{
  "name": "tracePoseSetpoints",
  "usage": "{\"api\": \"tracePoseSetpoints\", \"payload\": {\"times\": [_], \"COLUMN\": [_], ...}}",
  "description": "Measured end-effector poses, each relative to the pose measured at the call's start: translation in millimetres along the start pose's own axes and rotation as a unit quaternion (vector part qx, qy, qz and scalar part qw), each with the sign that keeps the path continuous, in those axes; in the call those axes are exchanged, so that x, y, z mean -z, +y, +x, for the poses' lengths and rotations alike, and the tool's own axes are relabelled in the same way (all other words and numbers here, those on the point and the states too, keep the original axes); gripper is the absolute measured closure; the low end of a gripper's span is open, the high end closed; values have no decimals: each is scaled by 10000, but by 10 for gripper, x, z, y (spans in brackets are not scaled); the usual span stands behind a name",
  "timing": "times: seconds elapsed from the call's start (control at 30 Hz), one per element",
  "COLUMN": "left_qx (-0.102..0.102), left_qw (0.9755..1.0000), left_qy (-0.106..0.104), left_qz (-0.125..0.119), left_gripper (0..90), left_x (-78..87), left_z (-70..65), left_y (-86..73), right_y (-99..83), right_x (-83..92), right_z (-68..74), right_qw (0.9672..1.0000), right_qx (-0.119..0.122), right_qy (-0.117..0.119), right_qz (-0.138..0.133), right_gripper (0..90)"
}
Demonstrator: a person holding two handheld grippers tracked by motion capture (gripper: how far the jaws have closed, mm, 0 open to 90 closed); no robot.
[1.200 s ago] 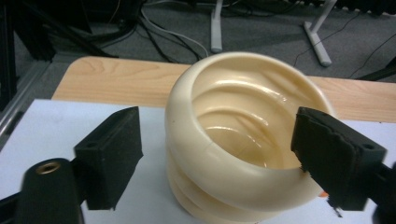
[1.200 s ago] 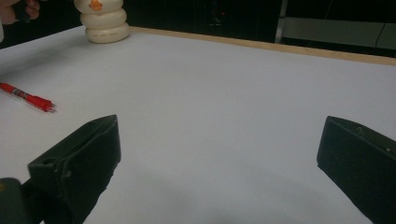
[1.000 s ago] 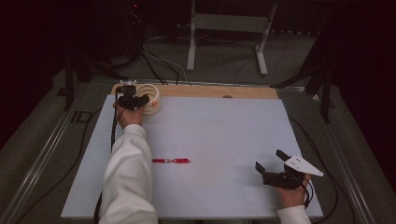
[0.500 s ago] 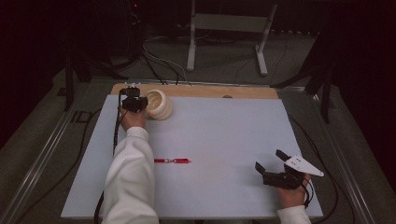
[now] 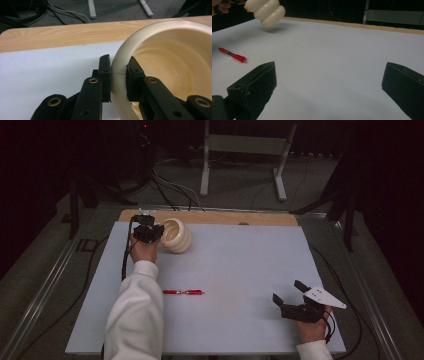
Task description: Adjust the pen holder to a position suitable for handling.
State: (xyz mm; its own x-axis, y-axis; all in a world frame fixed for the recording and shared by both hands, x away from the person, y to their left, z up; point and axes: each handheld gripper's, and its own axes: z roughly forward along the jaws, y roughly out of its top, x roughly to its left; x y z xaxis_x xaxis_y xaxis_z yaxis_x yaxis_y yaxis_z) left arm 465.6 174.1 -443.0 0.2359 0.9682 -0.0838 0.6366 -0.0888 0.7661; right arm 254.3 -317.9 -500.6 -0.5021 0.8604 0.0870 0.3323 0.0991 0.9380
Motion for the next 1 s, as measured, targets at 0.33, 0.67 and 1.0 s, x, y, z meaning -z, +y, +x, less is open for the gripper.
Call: {"api": "tracePoseSetpoints", "payload": {"times": [0.33, 0.67, 1.0], "left_qx": [-334, -591, -799], "left_qw": [9989, 9964, 9929], "left_qy": [-135, -255, -363], "left_qz": [313, 559, 798], "left_gripper": [789, 788, 786], "left_x": [136, 261, 303], "left_z": [-207, -342, -473], "left_y": [-108, -221, -302], "right_y": [7, 10, 10], "right_x": [0, -7, -13], "right_z": [12, 20, 32], "right_qw": [10000, 10000, 10000], "right_qx": [-23, -13, 0], "right_qy": [31, 53, 53], "right_qz": [-18, -13, 2], "right_gripper": [0, 1, 1]}}
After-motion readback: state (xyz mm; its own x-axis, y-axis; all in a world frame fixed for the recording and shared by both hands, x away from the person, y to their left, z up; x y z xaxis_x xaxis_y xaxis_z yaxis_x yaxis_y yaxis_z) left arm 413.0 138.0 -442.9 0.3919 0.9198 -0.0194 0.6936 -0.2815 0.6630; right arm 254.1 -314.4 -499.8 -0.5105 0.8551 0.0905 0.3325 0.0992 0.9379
